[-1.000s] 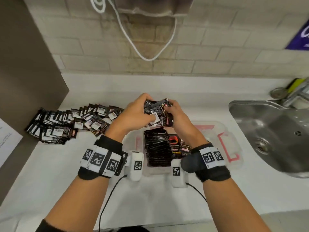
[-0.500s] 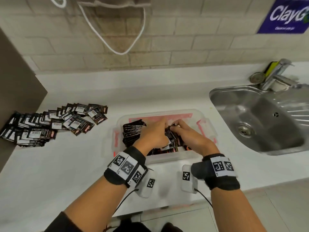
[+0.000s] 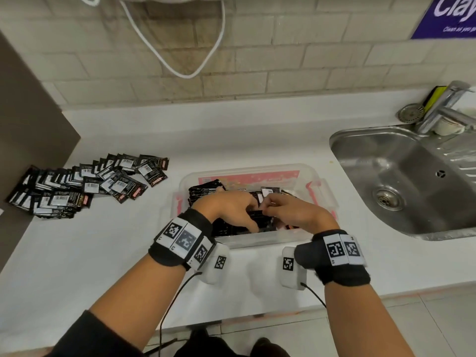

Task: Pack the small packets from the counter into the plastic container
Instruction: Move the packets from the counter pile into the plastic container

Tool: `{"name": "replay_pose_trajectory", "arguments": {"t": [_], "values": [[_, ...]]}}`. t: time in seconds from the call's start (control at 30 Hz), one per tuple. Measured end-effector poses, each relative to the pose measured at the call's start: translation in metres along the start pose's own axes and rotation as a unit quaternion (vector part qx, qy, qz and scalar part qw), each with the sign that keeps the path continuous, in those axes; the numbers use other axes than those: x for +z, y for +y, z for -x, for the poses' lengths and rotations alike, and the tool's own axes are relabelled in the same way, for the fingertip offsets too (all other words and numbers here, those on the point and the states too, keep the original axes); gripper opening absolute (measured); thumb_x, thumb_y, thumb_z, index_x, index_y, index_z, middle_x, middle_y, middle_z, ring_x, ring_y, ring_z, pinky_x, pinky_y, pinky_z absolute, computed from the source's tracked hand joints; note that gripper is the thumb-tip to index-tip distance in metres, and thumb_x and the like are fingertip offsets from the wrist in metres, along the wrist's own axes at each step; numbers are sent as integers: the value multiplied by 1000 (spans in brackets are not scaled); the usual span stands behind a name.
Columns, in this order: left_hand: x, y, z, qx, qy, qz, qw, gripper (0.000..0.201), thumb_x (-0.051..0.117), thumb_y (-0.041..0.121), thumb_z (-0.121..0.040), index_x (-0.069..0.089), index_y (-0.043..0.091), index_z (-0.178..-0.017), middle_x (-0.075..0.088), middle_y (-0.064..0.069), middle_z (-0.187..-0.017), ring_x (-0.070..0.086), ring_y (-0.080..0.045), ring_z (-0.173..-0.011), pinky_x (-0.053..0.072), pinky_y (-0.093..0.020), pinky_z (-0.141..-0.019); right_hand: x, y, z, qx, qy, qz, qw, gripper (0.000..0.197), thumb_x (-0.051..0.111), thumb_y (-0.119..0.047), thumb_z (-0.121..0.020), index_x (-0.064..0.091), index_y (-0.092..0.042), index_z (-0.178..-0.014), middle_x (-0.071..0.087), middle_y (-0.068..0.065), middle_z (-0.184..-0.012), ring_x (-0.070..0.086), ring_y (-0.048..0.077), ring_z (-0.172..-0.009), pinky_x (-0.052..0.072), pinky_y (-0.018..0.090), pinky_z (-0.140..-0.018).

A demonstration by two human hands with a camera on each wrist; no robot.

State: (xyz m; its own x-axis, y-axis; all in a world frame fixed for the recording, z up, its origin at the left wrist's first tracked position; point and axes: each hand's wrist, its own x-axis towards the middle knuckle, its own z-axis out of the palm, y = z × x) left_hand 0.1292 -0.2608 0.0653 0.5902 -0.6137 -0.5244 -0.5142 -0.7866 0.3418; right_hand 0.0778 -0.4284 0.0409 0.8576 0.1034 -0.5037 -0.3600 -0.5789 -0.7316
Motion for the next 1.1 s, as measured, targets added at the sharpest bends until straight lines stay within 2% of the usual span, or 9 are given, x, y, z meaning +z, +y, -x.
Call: {"name": "replay_pose_trajectory", "arguments": {"t": [0.07, 0.13, 0.23, 0.43, 0.53, 0.67, 0.8, 0.93, 1.1], "values": [[-4, -2, 2, 4, -14, 43, 999, 41, 65, 59, -86, 67, 20, -98, 62, 7, -85, 57, -17, -83, 42, -40, -80, -4, 1, 2, 2, -4, -21, 1000, 13, 56, -22, -98, 65, -12, -99, 63, 9, -93, 58, 23, -76, 53, 40, -80], [-4, -2, 2, 7, -18, 43, 999, 40, 60, 57, -91, 73, 22, -104, 69, 6, -97, 61, -17, -94, 45, -41, -93, -7, 1, 3, 17, -6, -59, 998, 28, 56, -32, -99, 69, -8, -104, 61, 8, -88, 57, 23, -76, 54, 37, -82], [3, -1, 0, 9, -8, -18, 1000, 33, 60, 51, -93, 73, 24, -106, 71, 4, -105, 58, -17, -98, 29, -48, -105, -9, 1, 3, 24, -10, -83, 996, 39, 56, -40, -98, 69, -3, -101, 60, 6, -81, 56, 21, -71, 52, 34, -75], [6, 0, -2, 3, 53, -26, 998, 32, 64, 52, -89, 71, 26, -105, 70, 6, -103, 53, -14, -93, 14, -54, -111, -8, 8, 0, 11, -14, -66, 998, 18, 73, -25, -89, 66, -9, -89, 64, 2, -72, 62, 13, -65, 56, 28, -72], [8, 1, 0, 12, 48, -23, 999, 31, 62, 53, -91, 72, 25, -102, 70, 7, -103, 53, -13, -94, 15, -54, -110, -14, 12, -2, 20, 62, -93, 994, 13, 65, -21, -94, 64, -8, -93, 69, 10, -82, 68, 26, -68, 61, 42, -76], [12, 1, 3, 20, 46, -24, 998, 34, 62, 51, -91, 67, 25, -113, 66, 7, -112, 52, -15, -100, 18, -50, -111, -21, 12, -13, 28, 230, 34, 972, 21, 66, -24, -91, 59, -12, -107, 64, 14, -108, 67, 30, -93, 56, 42, -86], [12, 2, 6, 21, 69, -21, 997, 37, 61, 53, -91, 68, 24, -113, 65, 7, -107, 54, -17, -102, 19, -50, -108, -9, 8, -29, 106, 194, 213, 952, 67, 57, -54, -92, 42, -9, -140, 44, 20, -140, 41, 38, -131, 39, 46, -107], [13, -2, 9, 21, 76, -17, 997, 39, 61, 53, -91, 67, 24, -116, 58, 7, -99, 51, -17, -100, 21, -50, -105, 7, 6, -38, 142, 143, 269, 942, 94, 58, -69, -84, 25, -12, -151, 23, 18, -155, 18, 39, -144, 30, 52, -111], [15, -3, 11, 28, 81, 1, 996, 36, 61, 53, -91, 68, 24, -112, 51, 14, -86, 50, -16, -95, 23, -46, -99, 2, 11, -44, 128, 152, 287, 937, 81, 71, -57, -80, 38, -13, -140, 35, 18, -143, 39, 39, -130, 42, 48, -105]]}}
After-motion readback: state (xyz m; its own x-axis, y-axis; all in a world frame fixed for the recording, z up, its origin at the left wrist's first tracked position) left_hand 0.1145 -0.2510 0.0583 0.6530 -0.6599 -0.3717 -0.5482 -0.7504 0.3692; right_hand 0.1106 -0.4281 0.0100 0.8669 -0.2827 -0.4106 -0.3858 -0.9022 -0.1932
